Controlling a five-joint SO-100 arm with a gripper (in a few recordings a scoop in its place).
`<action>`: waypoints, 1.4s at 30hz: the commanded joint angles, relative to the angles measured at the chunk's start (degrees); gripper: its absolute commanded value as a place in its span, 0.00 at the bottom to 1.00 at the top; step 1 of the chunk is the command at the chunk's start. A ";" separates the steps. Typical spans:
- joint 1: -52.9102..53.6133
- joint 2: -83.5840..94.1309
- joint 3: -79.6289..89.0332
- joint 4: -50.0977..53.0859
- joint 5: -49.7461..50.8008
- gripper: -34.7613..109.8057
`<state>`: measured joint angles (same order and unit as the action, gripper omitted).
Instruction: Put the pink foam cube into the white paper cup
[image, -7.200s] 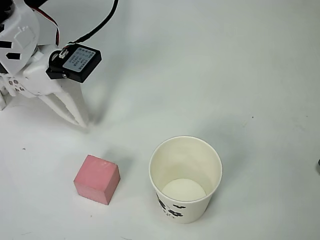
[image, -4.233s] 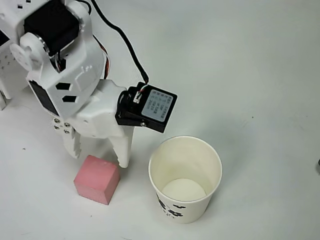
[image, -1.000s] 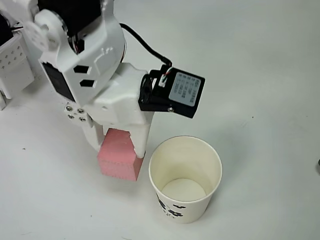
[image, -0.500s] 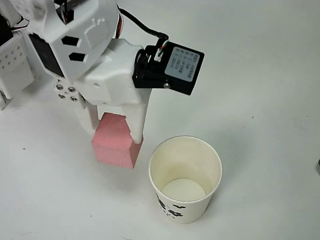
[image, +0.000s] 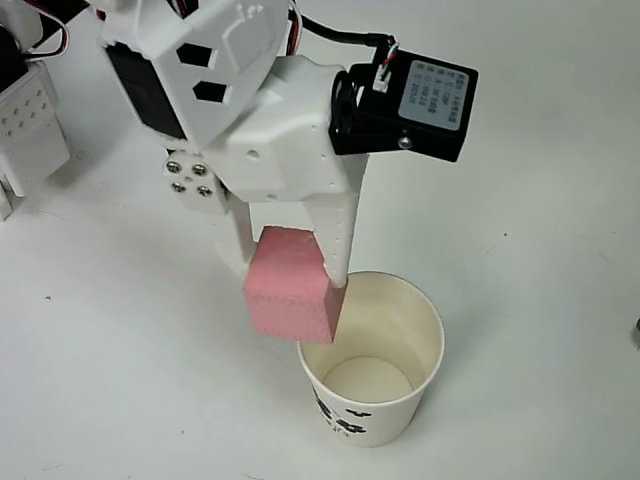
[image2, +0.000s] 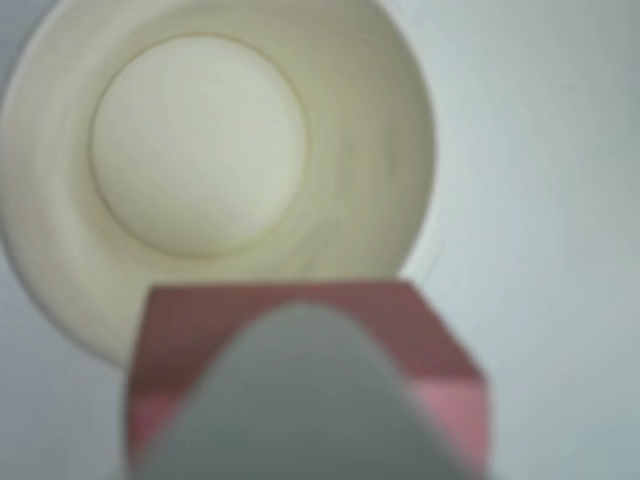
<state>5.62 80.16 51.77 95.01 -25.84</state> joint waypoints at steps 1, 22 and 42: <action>0.00 -1.85 -13.18 3.25 -0.53 0.33; -4.39 -11.43 -23.20 5.54 -0.62 0.36; -2.29 -11.60 -23.12 6.06 -2.81 0.54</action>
<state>2.11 66.01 33.57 99.93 -27.77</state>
